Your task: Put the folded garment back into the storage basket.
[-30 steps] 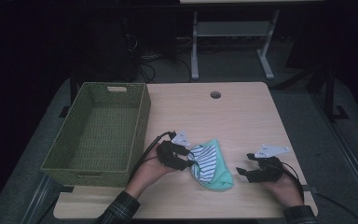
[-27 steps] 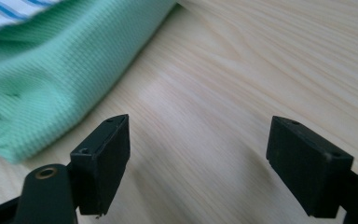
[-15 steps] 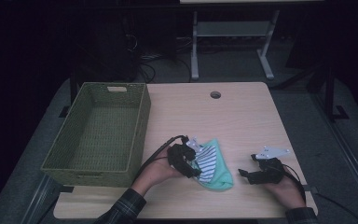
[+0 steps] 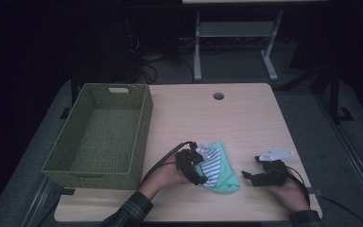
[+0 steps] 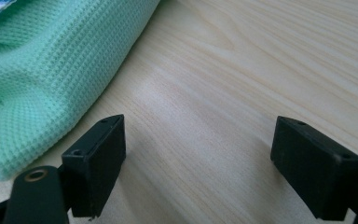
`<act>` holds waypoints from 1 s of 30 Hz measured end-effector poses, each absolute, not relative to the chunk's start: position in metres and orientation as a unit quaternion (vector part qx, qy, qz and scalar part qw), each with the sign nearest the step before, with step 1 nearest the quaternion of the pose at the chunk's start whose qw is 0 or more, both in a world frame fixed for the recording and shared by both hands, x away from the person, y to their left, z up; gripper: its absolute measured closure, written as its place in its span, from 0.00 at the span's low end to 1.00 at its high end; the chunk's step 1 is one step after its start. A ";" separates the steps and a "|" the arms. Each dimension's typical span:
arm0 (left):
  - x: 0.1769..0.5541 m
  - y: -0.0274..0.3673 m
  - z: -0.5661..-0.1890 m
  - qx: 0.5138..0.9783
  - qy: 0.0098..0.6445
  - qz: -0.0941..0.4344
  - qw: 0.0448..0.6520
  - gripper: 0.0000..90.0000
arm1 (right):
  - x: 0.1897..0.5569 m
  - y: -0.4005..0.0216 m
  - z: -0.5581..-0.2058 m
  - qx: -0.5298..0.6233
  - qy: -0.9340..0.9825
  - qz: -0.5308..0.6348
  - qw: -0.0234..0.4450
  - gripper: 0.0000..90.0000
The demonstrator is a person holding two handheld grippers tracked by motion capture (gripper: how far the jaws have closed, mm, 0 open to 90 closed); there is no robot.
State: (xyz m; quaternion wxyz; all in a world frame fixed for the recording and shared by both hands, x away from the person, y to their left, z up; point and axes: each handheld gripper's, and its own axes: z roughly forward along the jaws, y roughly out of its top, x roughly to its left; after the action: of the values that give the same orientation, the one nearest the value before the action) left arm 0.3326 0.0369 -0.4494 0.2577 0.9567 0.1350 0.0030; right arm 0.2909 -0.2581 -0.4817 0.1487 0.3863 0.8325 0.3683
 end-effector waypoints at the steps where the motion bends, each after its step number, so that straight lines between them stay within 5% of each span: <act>1: 0.332 0.036 -0.450 0.957 0.136 0.003 0.257 0.26 | 0.291 -0.258 -0.482 0.387 0.832 0.368 0.149 0.20; 10: 0.328 0.030 -0.449 0.962 0.133 0.030 0.235 0.32 | 0.291 -0.258 -0.482 0.389 0.831 0.368 0.149 0.20; 22: 0.335 0.034 -0.445 0.961 0.146 0.044 0.229 0.79 | 0.291 -0.257 -0.482 0.391 0.830 0.368 0.149 0.20; 30: 0.339 0.041 -0.445 0.952 0.167 0.022 0.255 0.83 | 0.291 -0.257 -0.482 0.390 0.831 0.366 0.150 0.17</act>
State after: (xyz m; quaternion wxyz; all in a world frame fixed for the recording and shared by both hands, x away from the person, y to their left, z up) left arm 0.3391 0.0406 -0.4450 0.2549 0.9523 0.1666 0.0217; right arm 0.2913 -0.2573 -0.4819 0.1497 0.3901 0.8315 0.3662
